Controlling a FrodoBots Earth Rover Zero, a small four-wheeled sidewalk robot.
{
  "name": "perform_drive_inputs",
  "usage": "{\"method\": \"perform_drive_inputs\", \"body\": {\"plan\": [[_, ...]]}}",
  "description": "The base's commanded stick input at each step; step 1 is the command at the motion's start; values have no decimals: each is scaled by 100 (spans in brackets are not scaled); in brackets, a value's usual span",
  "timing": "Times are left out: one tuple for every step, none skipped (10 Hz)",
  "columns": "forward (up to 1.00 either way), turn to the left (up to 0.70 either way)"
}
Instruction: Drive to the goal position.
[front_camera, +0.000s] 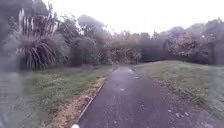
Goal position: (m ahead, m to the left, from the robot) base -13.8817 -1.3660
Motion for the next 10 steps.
{"method": "perform_drive_inputs", "body": {"plan": [[0,-60],[0,-60],[0,-60],[0,-60],[0,-60],[0,-60],[0,-60],[0,-60],[0,-60],[0,-60]]}}
